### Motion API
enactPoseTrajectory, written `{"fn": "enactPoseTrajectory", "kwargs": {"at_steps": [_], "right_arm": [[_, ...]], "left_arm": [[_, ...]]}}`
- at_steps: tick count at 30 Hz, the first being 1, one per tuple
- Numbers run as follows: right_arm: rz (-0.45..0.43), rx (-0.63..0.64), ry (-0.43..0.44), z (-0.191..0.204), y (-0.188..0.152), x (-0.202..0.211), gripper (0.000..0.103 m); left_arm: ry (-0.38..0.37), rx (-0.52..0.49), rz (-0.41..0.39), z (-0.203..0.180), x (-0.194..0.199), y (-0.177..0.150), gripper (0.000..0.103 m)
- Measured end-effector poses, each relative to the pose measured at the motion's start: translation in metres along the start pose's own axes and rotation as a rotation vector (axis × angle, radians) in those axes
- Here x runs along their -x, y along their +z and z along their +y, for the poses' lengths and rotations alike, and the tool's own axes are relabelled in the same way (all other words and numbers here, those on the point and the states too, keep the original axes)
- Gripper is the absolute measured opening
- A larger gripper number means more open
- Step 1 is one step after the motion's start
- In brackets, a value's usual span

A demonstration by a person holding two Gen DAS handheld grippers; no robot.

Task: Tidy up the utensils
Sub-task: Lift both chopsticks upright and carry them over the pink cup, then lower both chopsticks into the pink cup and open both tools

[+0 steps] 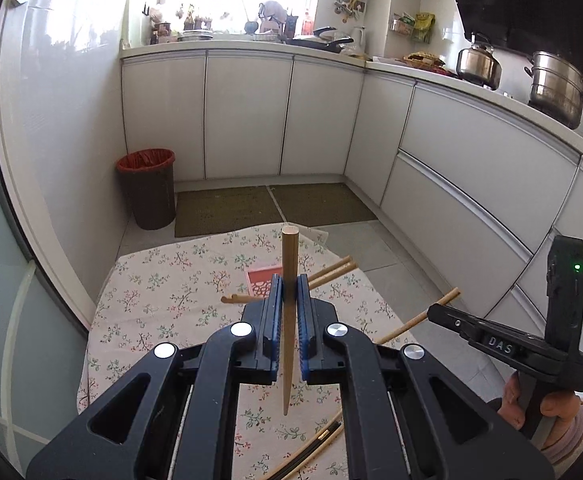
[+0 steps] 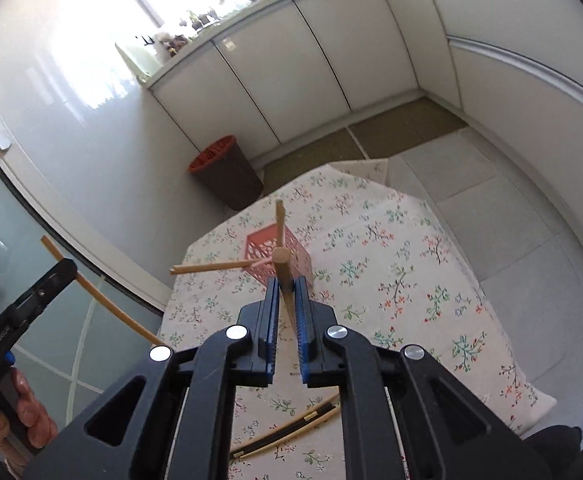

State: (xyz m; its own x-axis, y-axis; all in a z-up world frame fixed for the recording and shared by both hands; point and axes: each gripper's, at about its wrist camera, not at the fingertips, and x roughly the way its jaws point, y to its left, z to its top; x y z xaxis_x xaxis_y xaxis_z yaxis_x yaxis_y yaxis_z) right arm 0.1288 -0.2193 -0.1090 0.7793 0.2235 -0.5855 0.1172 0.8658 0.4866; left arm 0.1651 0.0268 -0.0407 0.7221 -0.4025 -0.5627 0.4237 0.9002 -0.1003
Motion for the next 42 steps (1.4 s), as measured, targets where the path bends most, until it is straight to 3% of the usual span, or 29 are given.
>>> {"fn": "enactPoseTrajectory", "kwargs": {"at_steps": [6,11,20,23,28,29,32,42], "right_arm": [[-0.111,0.033,0.097,0.030,0.046,0.037,0.008],[-0.197,0.072,0.114,0.049,0.085,0.043,0.008],[-0.223,0.077,0.127,0.061,0.122,0.011,0.008],[-0.244,0.080,0.115,0.061,0.130,-0.009,0.008],[-0.245,0.085,0.093,0.062,0.135,-0.046,0.008],[-0.244,0.093,0.084,0.063,0.134,-0.052,0.008],[-0.239,0.119,0.066,0.066,0.127,-0.069,0.008],[-0.215,0.189,0.033,0.087,0.104,-0.115,0.008]], "left_arm": [[0.019,0.017,-0.060,-0.007,-0.003,0.040,0.006],[0.059,0.017,-0.091,-0.013,-0.019,0.065,0.006],[0.114,0.080,-0.086,-0.005,-0.079,0.086,0.006],[0.157,0.091,-0.085,0.000,-0.102,0.081,0.006],[0.153,0.124,-0.021,0.013,-0.136,0.065,0.007],[0.150,0.126,-0.005,0.015,-0.139,0.062,0.013],[0.143,0.167,-0.031,0.026,-0.124,0.056,0.037],[0.212,0.284,-0.181,0.063,-0.051,0.058,0.044]]}}
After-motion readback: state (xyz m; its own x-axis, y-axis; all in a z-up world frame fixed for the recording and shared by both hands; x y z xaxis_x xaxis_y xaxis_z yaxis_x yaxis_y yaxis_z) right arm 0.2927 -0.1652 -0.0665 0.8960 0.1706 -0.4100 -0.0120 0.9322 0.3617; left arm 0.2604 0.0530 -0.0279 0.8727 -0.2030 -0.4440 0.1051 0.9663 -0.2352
